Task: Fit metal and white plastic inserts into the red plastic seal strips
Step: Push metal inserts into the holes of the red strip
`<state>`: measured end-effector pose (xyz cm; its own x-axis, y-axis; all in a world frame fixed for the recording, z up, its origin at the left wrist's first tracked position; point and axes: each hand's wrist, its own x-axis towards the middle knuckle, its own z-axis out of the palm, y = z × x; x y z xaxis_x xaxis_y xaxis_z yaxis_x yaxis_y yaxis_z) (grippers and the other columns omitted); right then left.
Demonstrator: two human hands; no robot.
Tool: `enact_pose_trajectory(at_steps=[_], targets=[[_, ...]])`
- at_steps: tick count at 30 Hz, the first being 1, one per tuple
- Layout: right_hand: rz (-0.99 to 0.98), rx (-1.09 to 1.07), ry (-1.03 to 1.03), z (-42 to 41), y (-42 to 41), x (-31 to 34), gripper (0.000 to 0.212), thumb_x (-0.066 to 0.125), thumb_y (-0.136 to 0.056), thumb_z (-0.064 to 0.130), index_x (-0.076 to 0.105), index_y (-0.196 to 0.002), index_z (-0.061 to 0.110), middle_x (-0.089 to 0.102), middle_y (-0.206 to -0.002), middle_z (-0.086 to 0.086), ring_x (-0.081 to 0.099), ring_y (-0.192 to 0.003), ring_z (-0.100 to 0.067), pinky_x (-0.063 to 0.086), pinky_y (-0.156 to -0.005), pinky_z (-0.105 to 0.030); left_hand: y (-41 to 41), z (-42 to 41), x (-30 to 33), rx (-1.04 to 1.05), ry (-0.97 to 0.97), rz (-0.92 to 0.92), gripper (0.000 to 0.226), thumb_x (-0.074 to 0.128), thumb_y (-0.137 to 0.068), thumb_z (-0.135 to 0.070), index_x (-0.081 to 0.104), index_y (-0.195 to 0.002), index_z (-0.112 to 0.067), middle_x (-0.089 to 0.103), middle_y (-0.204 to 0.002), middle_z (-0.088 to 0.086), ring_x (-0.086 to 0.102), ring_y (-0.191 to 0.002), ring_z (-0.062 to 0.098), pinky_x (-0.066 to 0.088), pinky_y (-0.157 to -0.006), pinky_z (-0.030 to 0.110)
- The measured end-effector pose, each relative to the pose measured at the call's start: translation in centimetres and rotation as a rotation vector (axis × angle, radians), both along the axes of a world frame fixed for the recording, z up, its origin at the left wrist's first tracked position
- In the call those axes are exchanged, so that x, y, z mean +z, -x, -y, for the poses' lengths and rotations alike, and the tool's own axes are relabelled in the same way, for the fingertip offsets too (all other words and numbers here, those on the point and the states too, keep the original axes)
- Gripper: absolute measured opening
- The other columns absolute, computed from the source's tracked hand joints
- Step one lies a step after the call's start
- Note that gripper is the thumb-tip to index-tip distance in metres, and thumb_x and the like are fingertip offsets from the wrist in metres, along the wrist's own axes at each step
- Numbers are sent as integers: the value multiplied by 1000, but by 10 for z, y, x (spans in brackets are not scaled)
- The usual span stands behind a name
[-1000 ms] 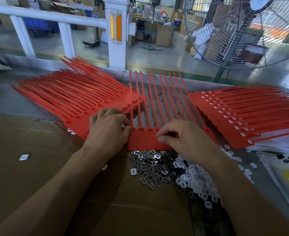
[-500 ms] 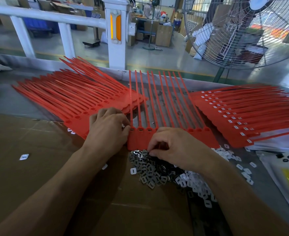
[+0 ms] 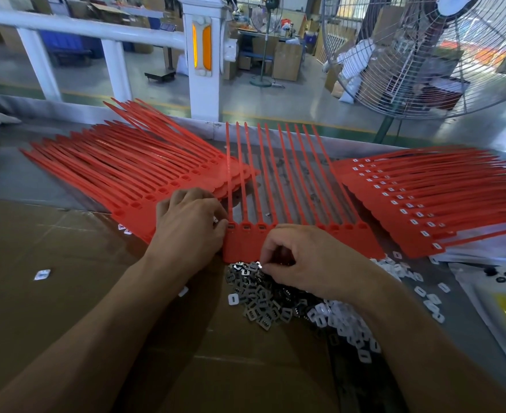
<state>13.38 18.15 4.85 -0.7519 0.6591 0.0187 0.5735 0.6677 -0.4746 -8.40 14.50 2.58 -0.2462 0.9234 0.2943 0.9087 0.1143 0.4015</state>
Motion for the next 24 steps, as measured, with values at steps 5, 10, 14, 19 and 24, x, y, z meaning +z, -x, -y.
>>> enact_pose_trajectory(at_steps=[5,10,14,19,24], targets=[[-53,-28,30,1,0,1,13,72,-92,23,65,-87,33,65,-90,18,62,-86,2,50,-73,-15,1,1,-1,-5,-5,4,15,62,-95,-39,71,-106,-36,52,-134,-13,31,-133,16,18,-109,41],[-101,-69,79,-1,-3,0,16,72,-94,20,66,-86,33,67,-90,24,64,-80,3,49,-68,-12,1,0,-2,-11,-9,5,16,62,-95,-40,72,-106,-36,53,-134,-13,31,-132,16,18,-109,41],[-76,-46,65,-2,-2,0,7,77,-92,31,72,-91,35,66,-91,22,62,-88,5,46,-73,-14,2,0,-1,-8,-10,-4,17,61,-95,-40,72,-107,-36,52,-135,-12,32,-133,16,18,-109,41],[-36,-6,-25,-1,2,-2,6,79,-90,28,74,-90,32,62,-93,20,59,-89,4,46,-78,-16,1,0,-2,-7,-13,-3,16,61,-95,-39,72,-105,-36,53,-135,-13,32,-134,16,18,-110,41],[-14,25,-91,2,2,1,11,75,-90,23,68,-89,31,64,-95,17,60,-87,0,51,-80,-22,1,0,-1,-6,-3,1,17,60,-96,-39,72,-107,-35,51,-137,-13,30,-134,15,17,-110,40]])
